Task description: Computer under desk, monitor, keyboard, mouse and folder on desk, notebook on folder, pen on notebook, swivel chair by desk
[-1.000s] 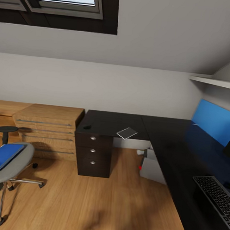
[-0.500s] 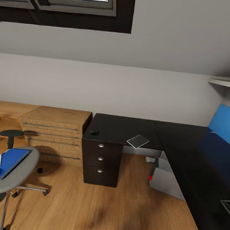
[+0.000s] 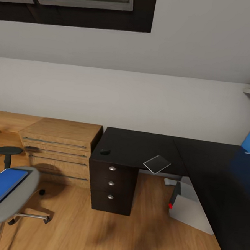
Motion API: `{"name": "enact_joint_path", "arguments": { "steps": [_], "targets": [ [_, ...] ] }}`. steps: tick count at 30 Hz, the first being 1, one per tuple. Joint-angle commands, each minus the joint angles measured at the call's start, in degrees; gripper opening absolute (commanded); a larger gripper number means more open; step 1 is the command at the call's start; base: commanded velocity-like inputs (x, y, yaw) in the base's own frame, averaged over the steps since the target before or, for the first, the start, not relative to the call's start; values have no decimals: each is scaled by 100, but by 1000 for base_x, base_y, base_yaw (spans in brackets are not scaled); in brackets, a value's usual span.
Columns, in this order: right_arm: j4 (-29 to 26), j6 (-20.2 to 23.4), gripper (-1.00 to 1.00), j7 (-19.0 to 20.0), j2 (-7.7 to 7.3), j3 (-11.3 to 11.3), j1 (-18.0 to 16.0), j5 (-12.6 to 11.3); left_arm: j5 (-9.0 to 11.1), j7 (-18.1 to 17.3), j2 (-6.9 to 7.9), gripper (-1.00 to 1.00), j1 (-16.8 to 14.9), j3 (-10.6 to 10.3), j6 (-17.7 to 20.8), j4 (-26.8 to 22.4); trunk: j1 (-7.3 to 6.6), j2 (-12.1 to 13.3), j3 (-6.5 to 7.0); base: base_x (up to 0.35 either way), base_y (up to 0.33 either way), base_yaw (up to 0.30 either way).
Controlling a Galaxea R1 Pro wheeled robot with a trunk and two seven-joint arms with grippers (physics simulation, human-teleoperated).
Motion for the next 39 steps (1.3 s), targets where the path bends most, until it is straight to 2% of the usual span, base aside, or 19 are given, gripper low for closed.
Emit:
{"name": "enact_joint_path", "arguments": {
  "steps": [1, 5, 9, 13, 14, 15, 16, 17, 18, 19, 21, 23, 25, 26, 27, 29, 31, 35, 39],
  "targets": [
    [-81, 19, 100, -27, 4, 36, -10, -48, 8, 14, 16, 100, -3, 4, -25, -16, 3, -3, -6, 319, 0, 1],
    [-673, 151, 100, -59, 43, 33, -14, -60, 10, -5, 4, 100, -3, -6, -83, -231, 3, -3, -6, 213, 0, 1],
    [-1655, 837, 100, -97, 147, 38, -30, -41, 2, -17, -46, 100, -3, -5, -178, -968, 3, -3, -6, 62, 0, 0],
    [-2880, 2392, 100, -113, 196, 49, -75, -32, -5, -17, -129, 100, -3, -9, -110, -1696, 3, -3, -6, 16, 0, 0],
    [-3341, 3003, 100, -114, 210, 56, -110, -31, -6, -16, -189, 100, -3, -11, 60, -2050, 3, -3, -6, 6, 0, 0],
    [-3576, 3316, 100, -114, 222, 60, -135, -30, -6, -15, -225, 100, -5, -11, 199, -2261, 3, -3, -6, 5, 0, 0],
    [-3809, 3631, 100, -115, 241, 63, -165, -30, -7, -15, -266, 100, -6, -11, 375, -2491, 3, -3, -6, 4, 0, 0],
    [-4259, 4267, 100, -113, 293, 68, -242, -31, -7, -14, -355, 100, -8, -12, 830, -2999, 3, -3, -6, 3, 0, 0],
    [-4468, 4586, 100, -112, 318, 70, -289, -34, -7, -15, -402, 100, -9, -12, 1097, -3270, 3, -3, -6, 2, 0, 0],
    [-4821, 5196, 100, -112, 358, 70, -410, -43, -6, -18, -489, 100, -12, -17, 1692, -3813, 3, -3, -6, 1, 0, 0],
    [-5067, 5734, 100, -113, 392, 68, -566, -57, -3, -19, -554, 100, -12, -35, 2339, -4335, 3, -3, -6, 1, 0, 0],
    [-5318, 6404, 100, -132, 431, 52, -919, -202, 9, -21, -630, 100, -15, -167, 3553, -5335, 3, -3, -6, 0, 0, 0],
    [-5391, 6635, 100, -201, 431, 50, -1110, -427, 38, -17, -661, 100, -15, -332, 4215, -6045, 3, -3, -6, 0, 0, 0],
    [-5405, 6679, 100, -236, 431, 50, -1151, -503, 67, -16, -666, 100, -15, -384, 4372, -6239, 3, -3, -6, 0, 0, 0],
    [-5423, 6733, 100, -322, 431, 43, -1209, -637, 177, -15, -672, 100, -14, -459, 4599, -6540, 3, -3, -6, 0, 0, 0],
    [-5344, 6672, 100, -423, 431, 27, -1263, -795, 569, 4, -670, 100, -14, -546, 4822, -6780, 3, -3, -6, 0, 0, 0],
    [-4964, 6062, 100, -514, 431, 28, -1284, -855, 921, 18, -614, 100, -14, -570, 4804, -6520, 3, -3, -6, 0, 0, 0],
    [-4803, 5697, 100, -546, 431, 43, -1284, -864, 1032, 15, -446, 100, -14, -534, 4682, -6393, 3, -3, -6, 122, 0, 51],
    [-4783, 5618, 100, -562, 431, 87, -1184, -841, 1055, 27, -387, 100, -15, -530, 4638, -6404, 3, -3, -6, 300, 1, 235]
  ]
}}
